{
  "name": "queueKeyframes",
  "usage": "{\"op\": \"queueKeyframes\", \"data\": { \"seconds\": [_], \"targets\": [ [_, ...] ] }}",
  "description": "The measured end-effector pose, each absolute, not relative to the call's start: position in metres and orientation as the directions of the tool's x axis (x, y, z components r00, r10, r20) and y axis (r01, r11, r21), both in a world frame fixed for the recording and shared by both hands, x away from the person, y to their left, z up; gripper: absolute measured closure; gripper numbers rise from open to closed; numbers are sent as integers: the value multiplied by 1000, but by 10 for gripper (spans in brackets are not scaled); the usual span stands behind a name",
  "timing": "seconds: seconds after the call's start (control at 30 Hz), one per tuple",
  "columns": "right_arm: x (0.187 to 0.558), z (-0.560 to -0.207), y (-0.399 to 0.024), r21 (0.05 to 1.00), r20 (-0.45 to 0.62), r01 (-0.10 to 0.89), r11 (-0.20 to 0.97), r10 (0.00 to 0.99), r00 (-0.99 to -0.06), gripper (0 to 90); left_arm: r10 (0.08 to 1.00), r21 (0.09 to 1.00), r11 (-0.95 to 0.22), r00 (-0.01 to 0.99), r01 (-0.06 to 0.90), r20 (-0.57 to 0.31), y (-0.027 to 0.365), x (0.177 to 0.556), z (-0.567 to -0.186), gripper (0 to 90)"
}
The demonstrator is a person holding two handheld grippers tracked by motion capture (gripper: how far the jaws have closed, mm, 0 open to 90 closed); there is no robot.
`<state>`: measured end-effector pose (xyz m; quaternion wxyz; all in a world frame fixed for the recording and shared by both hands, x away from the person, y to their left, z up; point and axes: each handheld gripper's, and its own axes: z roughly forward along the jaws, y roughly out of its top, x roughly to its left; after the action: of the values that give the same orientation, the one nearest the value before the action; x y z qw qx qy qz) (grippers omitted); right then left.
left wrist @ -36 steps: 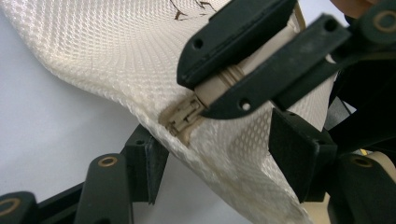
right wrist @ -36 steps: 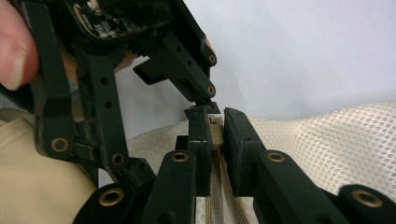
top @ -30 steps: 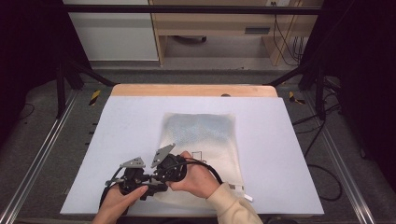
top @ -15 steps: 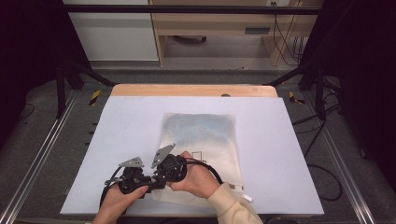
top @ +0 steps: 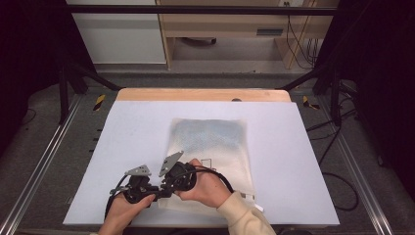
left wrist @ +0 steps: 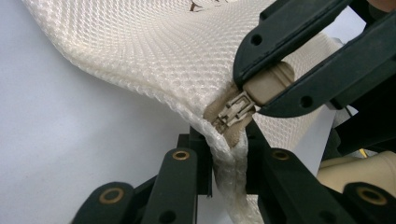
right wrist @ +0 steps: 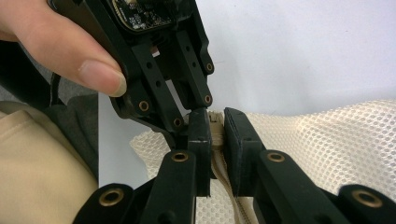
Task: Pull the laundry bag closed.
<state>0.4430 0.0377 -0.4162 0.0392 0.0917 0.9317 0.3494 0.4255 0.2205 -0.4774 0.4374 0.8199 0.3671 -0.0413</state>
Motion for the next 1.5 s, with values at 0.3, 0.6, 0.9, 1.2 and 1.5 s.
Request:
{"op": "queueKeyframes", "data": {
  "seconds": [0.3,0.6,0.9,1.2,1.5],
  "targets": [
    [443,-417,36,655,-14,136,744,191,-981,819,572,693,-335,722,638,-388,223,425,-476,819],
    [442,-418,34,639,-10,142,756,193,-981,821,578,697,-346,728,627,-368,221,423,-474,831],
    [442,-420,26,620,-12,154,769,206,-978,821,586,707,-346,730,617,-352,220,422,-471,835],
    [442,-419,21,617,-3,158,771,203,-979,821,579,713,-348,738,608,-347,219,421,-469,834],
    [442,-420,17,601,-1,164,782,206,-979,821,575,717,-351,743,602,-343,217,419,-469,834]
  ]
}}
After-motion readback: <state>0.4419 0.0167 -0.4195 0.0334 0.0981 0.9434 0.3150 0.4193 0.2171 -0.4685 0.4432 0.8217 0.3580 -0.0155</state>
